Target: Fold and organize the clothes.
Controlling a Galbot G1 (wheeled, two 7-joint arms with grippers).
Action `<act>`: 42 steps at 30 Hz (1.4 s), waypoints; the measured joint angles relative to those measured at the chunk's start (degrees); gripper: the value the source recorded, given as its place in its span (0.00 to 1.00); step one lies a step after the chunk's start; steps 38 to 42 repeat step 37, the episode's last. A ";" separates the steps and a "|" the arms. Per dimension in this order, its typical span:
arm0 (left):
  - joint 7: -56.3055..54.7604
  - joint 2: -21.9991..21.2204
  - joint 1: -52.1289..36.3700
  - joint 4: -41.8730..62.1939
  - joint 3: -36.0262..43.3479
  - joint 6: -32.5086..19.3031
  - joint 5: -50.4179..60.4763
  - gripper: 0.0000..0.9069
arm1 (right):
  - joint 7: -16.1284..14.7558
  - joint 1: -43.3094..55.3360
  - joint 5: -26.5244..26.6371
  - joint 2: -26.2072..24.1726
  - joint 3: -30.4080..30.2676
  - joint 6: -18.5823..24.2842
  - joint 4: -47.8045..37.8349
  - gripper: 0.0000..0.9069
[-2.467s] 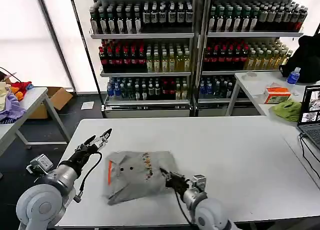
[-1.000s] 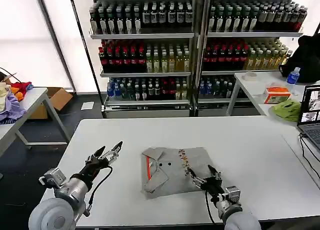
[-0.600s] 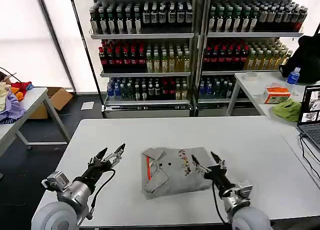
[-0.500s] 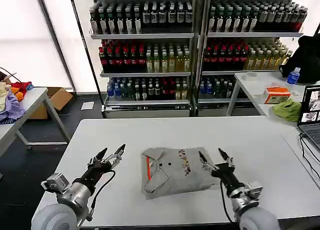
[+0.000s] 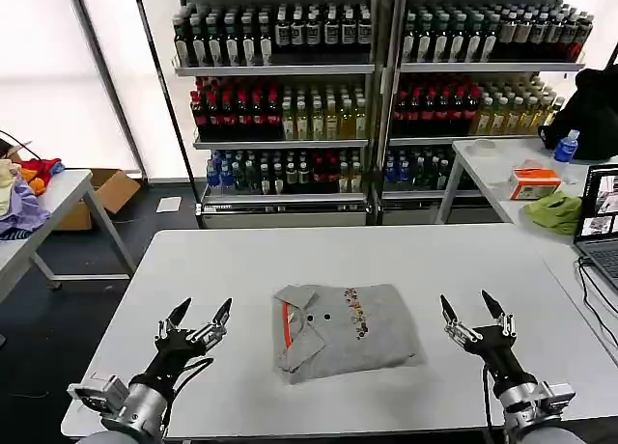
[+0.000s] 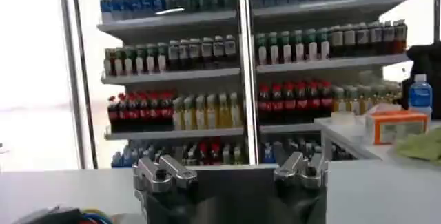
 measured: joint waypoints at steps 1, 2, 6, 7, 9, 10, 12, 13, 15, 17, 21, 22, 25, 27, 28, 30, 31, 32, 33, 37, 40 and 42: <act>0.76 -0.27 0.34 0.00 -0.34 -0.58 0.94 1.00 | -0.32 -0.43 -0.34 0.06 0.06 0.22 -0.06 1.00; 1.29 -0.48 0.59 0.01 -0.64 -1.02 1.64 1.00 | -0.60 -0.88 -0.64 0.11 0.12 0.51 -0.14 1.00; 3.15 -0.87 1.89 -0.39 -1.22 -2.47 4.50 1.00 | -0.93 -2.69 -1.14 -0.14 0.15 1.83 -0.53 1.00; 3.47 -1.03 2.23 -0.53 -1.23 -2.84 5.02 1.00 | -1.06 -2.97 -1.28 -0.13 0.25 2.16 -0.67 1.00; 4.11 -1.51 2.91 -0.56 -1.15 -3.36 6.24 1.00 | -1.40 -3.46 -1.54 0.08 0.58 2.76 -0.92 1.00; 4.39 -1.76 3.19 -0.55 -1.05 -3.62 6.74 1.00 | -1.58 -3.74 -1.57 0.20 0.69 3.02 -0.93 1.00; 4.93 -1.97 3.61 -0.32 -0.95 -4.32 7.96 1.00 | -1.89 -4.35 -1.66 0.55 0.92 3.44 -0.90 1.00; 5.18 -2.15 3.73 -0.22 -0.97 -4.71 8.59 1.00 | -2.04 -4.63 -1.76 0.69 1.04 3.57 -0.85 1.00; 5.84 -2.32 3.89 0.01 -1.15 -5.36 9.64 1.00 | -2.42 -5.17 -1.73 0.76 1.43 3.83 -0.50 1.00; 6.44 -2.59 4.13 0.03 -1.33 -5.91 10.53 1.00 | -2.62 -5.40 -1.39 1.00 1.84 3.91 -0.20 1.00; 7.64 -2.50 4.60 -0.39 -2.06 -6.66 11.83 1.00 | -3.47 -5.72 -0.50 1.65 3.01 3.75 0.47 1.00; 7.93 -2.47 4.68 -0.45 -2.24 -6.74 12.09 1.00 | -3.67 -5.75 -0.37 1.79 3.35 3.73 0.60 1.00; 8.88 -2.55 4.58 -0.43 -2.88 -7.08 12.88 1.00 | -4.13 -6.17 -0.12 2.02 4.44 3.76 0.78 1.00; 9.71 -2.85 4.40 -0.21 -3.47 -7.12 13.43 1.00 | -4.42 -6.52 -0.06 2.13 5.03 3.99 0.77 1.00; 10.13 -2.99 4.32 -0.09 -3.79 -7.12 13.74 1.00 | -4.48 -6.60 -0.06 2.15 5.18 4.15 0.72 1.00; 11.12 -3.20 4.08 0.14 -4.55 -7.12 14.21 1.00 | -4.68 -6.69 -0.07 2.10 5.35 4.63 0.42 1.00; 11.62 -3.28 3.91 0.32 -4.97 -7.12 14.40 1.00 | -4.78 -6.68 -0.12 2.11 5.42 4.87 0.23 1.00; 12.11 -3.35 3.81 0.49 -5.41 -7.14 14.62 1.00 | -4.85 -6.64 -0.20 2.17 5.45 5.04 0.03 1.00; 12.55 -3.42 3.81 0.65 -5.82 -7.17 14.74 1.00 | -4.92 -6.56 -0.29 2.29 5.46 5.16 -0.17 1.00; 13.93 -3.74 4.28 0.74 -7.05 -7.17 15.19 1.00 | -5.04 -6.82 -0.27 2.51 5.40 5.34 -0.33 1.00; 13.93 -3.74 4.28 0.74 -7.05 -7.17 15.19 1.00 | -5.04 -6.82 -0.27 2.51 5.40 5.34 -0.33 1.00; 13.93 -3.74 4.28 0.74 -7.05 -7.17 15.19 1.00 | -5.04 -6.82 -0.27 2.51 5.40 5.34 -0.33 1.00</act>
